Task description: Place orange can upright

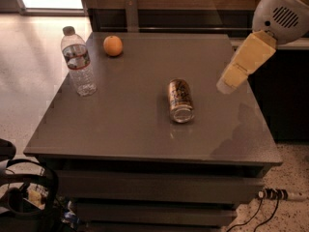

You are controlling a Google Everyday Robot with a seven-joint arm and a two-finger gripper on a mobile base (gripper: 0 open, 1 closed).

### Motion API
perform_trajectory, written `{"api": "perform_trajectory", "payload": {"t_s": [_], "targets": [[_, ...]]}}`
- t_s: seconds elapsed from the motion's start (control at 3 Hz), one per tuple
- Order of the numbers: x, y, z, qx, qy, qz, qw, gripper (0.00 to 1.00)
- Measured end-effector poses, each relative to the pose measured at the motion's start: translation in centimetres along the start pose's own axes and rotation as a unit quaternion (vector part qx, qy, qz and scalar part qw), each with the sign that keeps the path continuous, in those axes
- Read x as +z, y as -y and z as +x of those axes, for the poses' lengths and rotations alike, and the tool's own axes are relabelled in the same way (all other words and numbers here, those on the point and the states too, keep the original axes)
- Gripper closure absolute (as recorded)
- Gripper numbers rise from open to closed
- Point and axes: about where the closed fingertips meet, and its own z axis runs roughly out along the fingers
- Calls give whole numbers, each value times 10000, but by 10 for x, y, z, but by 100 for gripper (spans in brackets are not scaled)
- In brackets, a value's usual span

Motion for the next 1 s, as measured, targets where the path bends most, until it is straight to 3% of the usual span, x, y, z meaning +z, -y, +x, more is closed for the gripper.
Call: {"api": "perform_trajectory", "payload": {"t_s": [0.33, 0.67, 1.0], "targets": [[7, -5, -20, 485, -357, 211, 9980, 0], [19, 2, -32, 1215, -459, 289, 9911, 0], [21, 4, -35, 1489, -410, 319, 9875, 0]]}}
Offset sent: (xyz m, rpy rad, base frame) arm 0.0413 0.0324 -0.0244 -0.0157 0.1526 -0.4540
